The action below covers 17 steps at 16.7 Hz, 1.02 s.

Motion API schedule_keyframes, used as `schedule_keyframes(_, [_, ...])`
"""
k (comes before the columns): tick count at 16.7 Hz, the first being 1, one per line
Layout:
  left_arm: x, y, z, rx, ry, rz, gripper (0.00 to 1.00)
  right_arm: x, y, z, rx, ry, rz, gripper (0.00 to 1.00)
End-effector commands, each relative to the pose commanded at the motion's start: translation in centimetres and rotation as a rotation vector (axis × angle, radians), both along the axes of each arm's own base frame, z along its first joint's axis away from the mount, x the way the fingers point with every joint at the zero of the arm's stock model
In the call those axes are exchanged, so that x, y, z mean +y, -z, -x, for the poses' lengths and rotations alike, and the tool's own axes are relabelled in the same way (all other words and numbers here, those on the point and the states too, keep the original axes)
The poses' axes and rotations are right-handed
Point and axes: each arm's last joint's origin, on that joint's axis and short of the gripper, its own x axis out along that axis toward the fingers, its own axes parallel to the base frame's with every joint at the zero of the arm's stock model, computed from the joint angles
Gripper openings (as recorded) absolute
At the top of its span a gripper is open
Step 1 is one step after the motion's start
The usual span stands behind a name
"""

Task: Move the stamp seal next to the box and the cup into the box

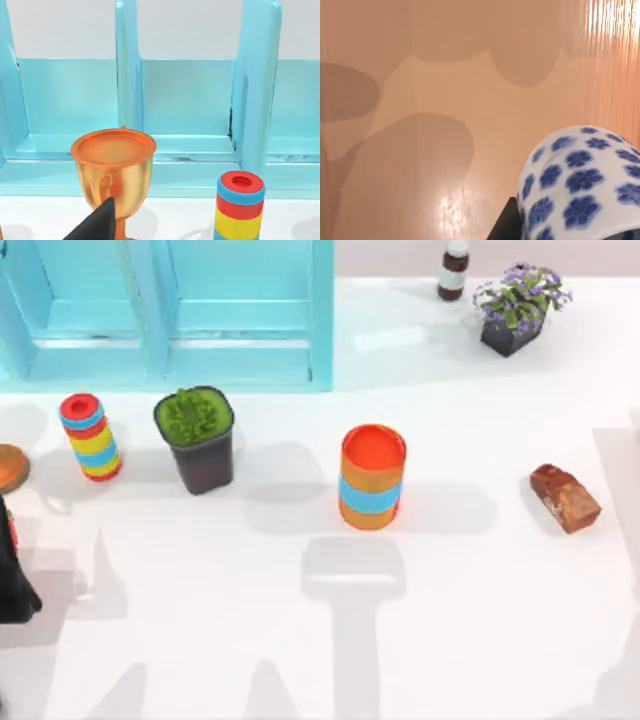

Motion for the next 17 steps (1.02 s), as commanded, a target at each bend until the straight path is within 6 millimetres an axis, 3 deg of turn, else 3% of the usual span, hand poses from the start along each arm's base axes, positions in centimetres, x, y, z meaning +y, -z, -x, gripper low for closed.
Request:
schedule_keyframes(6, [0.0,0.0,0.0,0.0,0.0,0.0,1.0,1.5,5.0,1.6,0.152,-0.001,-0.043,0.0])
schedule_keyframes(11, [0.0,0.0,0.0,0.0,0.0,0.0,1.0,1.7,5.6,2.0,0.195,0.005,-0.051,0.0])
schedule_keyframes(17, [0.0,0.0,0.0,0.0,0.0,0.0,1.0,1.7,5.6,2.0,0.195,0.005,-0.051,0.45])
